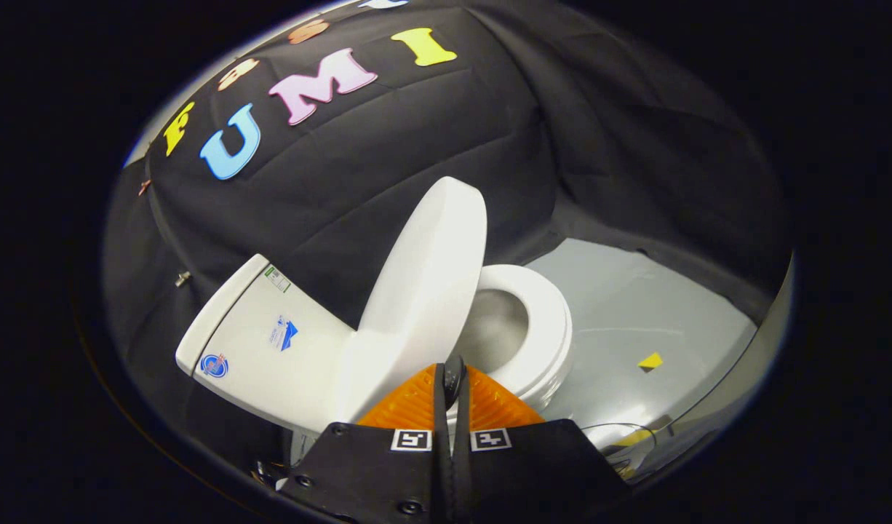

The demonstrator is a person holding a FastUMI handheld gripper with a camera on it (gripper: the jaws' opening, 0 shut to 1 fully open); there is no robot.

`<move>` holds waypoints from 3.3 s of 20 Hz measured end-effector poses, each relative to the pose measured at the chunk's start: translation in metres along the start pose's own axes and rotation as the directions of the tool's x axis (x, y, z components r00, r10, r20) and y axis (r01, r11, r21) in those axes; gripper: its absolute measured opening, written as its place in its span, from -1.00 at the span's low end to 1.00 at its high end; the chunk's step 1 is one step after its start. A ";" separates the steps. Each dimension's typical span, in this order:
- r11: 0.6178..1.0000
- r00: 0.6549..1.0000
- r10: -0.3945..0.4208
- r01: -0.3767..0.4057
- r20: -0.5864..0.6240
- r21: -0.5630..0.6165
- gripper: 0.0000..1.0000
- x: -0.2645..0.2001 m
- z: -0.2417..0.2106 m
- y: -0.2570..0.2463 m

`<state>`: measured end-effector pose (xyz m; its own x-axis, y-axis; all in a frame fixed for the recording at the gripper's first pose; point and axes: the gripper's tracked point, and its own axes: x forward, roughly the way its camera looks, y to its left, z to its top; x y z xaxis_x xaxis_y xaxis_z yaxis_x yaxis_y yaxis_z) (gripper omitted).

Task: Open the toilet lid.

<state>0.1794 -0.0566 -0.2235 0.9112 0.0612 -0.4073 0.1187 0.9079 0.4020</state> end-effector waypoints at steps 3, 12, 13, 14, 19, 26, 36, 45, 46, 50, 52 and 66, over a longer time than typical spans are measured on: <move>0.997 0.998 -0.053 0.054 0.024 -0.061 -0.90 -0.015 0.010 0.014; 0.948 0.969 0.060 0.019 0.239 -0.317 -0.90 -0.072 0.064 0.119; 0.958 0.972 0.059 0.009 0.228 -0.286 -0.90 -0.069 0.058 0.113; 0.965 0.974 0.054 0.005 0.218 -0.262 -0.90 -0.068 0.053 0.106; 0.991 0.983 0.013 0.012 0.182 -0.136 -0.90 -0.063 0.030 0.056; 0.998 0.996 -0.026 0.021 0.084 0.057 -0.90 -0.029 -0.012 -0.012; 0.968 0.997 0.004 0.015 -0.075 0.251 0.47 0.033 -0.078 -0.080; 0.883 0.984 0.109 -0.032 -0.139 0.469 0.92 0.079 -0.118 -0.110; 0.874 0.983 0.125 -0.047 -0.132 0.483 0.92 0.082 -0.120 -0.109; 0.865 0.977 0.184 -0.111 -0.104 0.490 0.68 0.092 -0.120 -0.097; 0.856 0.975 0.200 -0.125 -0.098 0.502 0.30 0.098 -0.120 -0.097; 0.953 0.990 0.107 -0.075 -0.095 0.293 -0.90 0.079 -0.088 -0.082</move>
<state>0.2074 -0.0894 -0.3606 0.8773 0.1969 -0.4376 0.1603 0.7393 0.6540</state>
